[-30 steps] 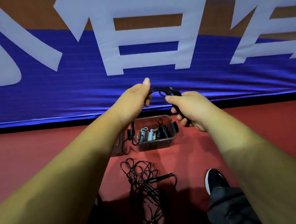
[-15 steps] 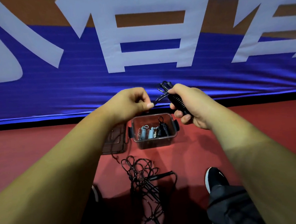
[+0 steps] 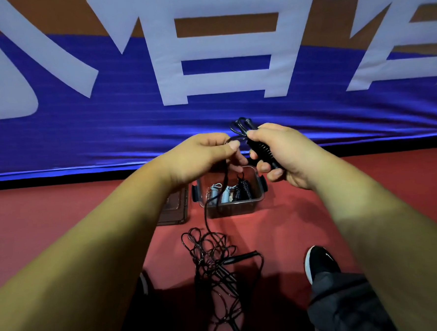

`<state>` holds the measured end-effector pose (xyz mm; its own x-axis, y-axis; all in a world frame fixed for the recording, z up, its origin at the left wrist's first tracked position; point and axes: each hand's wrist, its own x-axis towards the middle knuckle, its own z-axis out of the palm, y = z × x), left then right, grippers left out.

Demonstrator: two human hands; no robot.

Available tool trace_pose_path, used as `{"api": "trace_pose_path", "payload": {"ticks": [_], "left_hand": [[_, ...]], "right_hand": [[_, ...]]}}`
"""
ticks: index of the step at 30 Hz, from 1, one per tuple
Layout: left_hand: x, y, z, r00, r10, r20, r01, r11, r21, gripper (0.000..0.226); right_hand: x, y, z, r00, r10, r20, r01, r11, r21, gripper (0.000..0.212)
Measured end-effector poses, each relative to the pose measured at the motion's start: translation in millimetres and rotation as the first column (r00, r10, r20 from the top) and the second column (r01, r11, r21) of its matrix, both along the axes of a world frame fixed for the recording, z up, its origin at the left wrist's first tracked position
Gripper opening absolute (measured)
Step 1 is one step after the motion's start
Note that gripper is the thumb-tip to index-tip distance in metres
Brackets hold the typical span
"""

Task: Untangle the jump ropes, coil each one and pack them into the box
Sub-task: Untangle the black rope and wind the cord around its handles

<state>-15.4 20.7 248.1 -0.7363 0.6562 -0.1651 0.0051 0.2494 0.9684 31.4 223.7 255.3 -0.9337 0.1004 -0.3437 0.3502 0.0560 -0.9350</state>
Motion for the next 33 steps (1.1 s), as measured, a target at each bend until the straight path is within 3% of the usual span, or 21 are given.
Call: {"api": "trace_pose_path", "payload": {"ticks": [3,5,10,14,23,29,33], "left_hand": [[2.8,3.0,-1.7,0.995,0.004,0.103,-0.015,0.994,0.109,0.052],[2.3,3.4,-0.4,0.998,-0.001,0.06,-0.006,0.992,0.123,0.057],[1.8,-3.6,6.9,0.994,-0.106,-0.037,0.105,0.994,-0.01,0.038],[-1.4,-7.6,8.6,0.983,-0.151,0.106,0.153,0.988,-0.018,0.034],[-6.3,-9.0,4.2,0.98,-0.073,-0.184,-0.003,0.925,-0.381,0.018],[-9.5,-6.2,0.2,0.949,0.046,-0.311,-0.173,0.904,-0.392,0.028],[-6.2,-8.3,7.0,0.945,-0.008,-0.327,-0.109,0.934,-0.339,0.027]], "right_hand": [[-0.2,1.8,0.5,1.0,-0.004,-0.012,0.004,1.0,0.012,0.014],[0.7,2.1,1.9,1.0,-0.012,-0.011,0.012,1.0,0.0,0.015],[2.8,4.4,7.4,0.999,-0.051,-0.008,0.051,0.999,-0.021,0.018],[3.3,7.9,6.6,0.997,-0.08,0.003,0.08,0.997,-0.017,0.021],[5.8,2.3,-0.7,0.998,0.054,-0.022,-0.054,0.998,-0.02,0.03],[13.5,-7.6,2.1,0.971,0.237,0.045,-0.231,0.967,-0.105,0.038],[19.1,-13.1,3.4,0.908,0.399,0.126,-0.384,0.914,-0.131,0.043]]}}
